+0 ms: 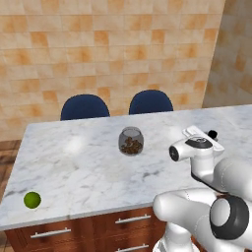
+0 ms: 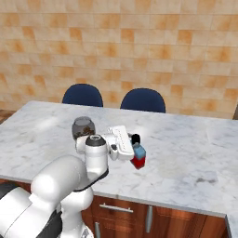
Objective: Open the cabinet directly in front. Then move the liquor and the mug to the dining counter with the jar on it.
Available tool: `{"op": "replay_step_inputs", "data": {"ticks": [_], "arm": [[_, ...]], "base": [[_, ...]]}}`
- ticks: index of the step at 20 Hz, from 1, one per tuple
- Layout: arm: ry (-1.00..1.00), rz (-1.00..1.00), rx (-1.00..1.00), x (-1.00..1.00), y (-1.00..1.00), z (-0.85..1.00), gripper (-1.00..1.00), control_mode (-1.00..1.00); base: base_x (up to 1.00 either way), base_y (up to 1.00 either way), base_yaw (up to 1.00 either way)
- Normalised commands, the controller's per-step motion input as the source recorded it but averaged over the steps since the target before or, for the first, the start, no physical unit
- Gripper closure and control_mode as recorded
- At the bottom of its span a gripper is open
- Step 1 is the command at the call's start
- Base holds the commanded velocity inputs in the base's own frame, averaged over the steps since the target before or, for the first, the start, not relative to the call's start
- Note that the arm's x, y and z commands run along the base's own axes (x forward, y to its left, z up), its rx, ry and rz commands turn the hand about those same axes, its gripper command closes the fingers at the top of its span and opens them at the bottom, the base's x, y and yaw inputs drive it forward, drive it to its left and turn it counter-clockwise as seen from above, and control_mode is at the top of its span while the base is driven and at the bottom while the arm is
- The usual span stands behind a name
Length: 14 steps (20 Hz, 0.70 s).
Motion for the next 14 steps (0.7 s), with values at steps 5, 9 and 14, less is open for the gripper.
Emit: {"op": "replay_step_inputs", "data": {"ticks": [5,9,14], "arm": [[-0.05,0.00,0.00,0.13,0.00,-0.37,1.00,-1.00],[-0.09,0.00,0.00,0.07,0.00,-0.40,1.00,-1.00],[-0.12,0.00,0.00,0.02,0.00,-0.51,1.00,-1.00]], "base": [[0.00,0.00,0.00],[0.00,0.00,0.00],[0.00,0.00,0.00]]}}
